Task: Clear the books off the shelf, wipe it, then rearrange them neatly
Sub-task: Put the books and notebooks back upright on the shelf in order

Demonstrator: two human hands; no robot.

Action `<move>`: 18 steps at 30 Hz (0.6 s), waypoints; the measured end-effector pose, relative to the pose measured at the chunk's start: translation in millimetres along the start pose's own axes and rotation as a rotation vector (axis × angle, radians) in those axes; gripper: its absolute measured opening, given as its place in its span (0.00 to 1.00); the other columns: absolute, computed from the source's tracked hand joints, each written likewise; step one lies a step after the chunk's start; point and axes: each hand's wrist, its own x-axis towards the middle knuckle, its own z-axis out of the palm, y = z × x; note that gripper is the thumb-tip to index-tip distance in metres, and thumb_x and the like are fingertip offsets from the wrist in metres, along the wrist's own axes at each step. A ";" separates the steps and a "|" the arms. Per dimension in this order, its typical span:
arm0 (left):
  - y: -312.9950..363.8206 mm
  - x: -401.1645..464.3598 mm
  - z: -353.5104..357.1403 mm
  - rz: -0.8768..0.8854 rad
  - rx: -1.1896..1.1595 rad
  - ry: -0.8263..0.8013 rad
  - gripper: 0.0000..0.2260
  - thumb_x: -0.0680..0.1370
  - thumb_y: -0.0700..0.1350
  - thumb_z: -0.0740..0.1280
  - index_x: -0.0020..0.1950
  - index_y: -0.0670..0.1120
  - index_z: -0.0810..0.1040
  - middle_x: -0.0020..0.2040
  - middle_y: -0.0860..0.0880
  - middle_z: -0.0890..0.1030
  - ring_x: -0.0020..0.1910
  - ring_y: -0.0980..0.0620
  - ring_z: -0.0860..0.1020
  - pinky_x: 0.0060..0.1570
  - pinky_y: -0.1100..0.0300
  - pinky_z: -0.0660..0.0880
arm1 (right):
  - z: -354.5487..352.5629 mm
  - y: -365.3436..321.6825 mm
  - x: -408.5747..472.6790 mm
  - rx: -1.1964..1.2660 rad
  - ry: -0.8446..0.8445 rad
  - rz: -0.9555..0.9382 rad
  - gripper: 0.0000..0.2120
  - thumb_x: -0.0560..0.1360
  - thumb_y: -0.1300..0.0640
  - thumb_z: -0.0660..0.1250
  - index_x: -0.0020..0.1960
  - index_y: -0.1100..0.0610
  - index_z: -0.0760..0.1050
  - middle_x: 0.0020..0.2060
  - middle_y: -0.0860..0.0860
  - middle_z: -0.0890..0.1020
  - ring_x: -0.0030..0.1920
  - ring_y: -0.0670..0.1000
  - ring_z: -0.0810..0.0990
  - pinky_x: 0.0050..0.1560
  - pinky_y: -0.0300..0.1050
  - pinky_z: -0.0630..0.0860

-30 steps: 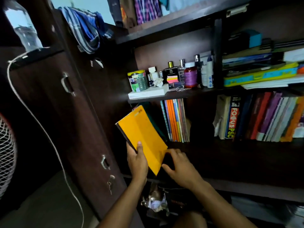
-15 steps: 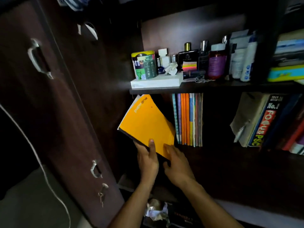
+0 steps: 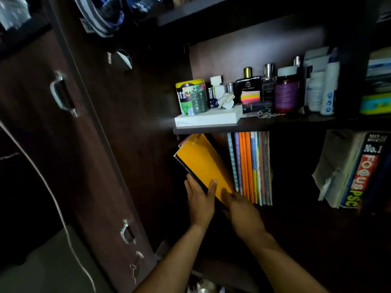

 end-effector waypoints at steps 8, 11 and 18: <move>1.6 38.3 52.9 -0.172 -0.278 0.096 0.48 0.71 0.70 0.69 0.83 0.53 0.52 0.77 0.49 0.69 0.76 0.47 0.67 0.71 0.53 0.67 | 5.0 18.1 21.1 0.110 0.112 0.049 0.06 0.83 0.56 0.56 0.52 0.47 0.70 0.50 0.45 0.78 0.48 0.47 0.77 0.44 0.41 0.70; -0.6 52.6 60.5 -0.194 -0.269 0.131 0.50 0.69 0.74 0.68 0.83 0.53 0.52 0.79 0.48 0.66 0.77 0.45 0.65 0.73 0.49 0.67 | 7.4 18.6 25.2 0.153 0.081 0.019 0.08 0.82 0.57 0.59 0.56 0.47 0.73 0.50 0.45 0.79 0.47 0.46 0.78 0.42 0.41 0.69; -2.0 50.9 55.9 -0.158 -0.180 0.017 0.37 0.80 0.50 0.71 0.83 0.52 0.53 0.75 0.57 0.64 0.76 0.55 0.62 0.72 0.60 0.61 | 7.8 13.8 23.6 0.181 0.075 0.031 0.15 0.80 0.55 0.64 0.66 0.48 0.72 0.61 0.47 0.75 0.57 0.49 0.78 0.58 0.42 0.74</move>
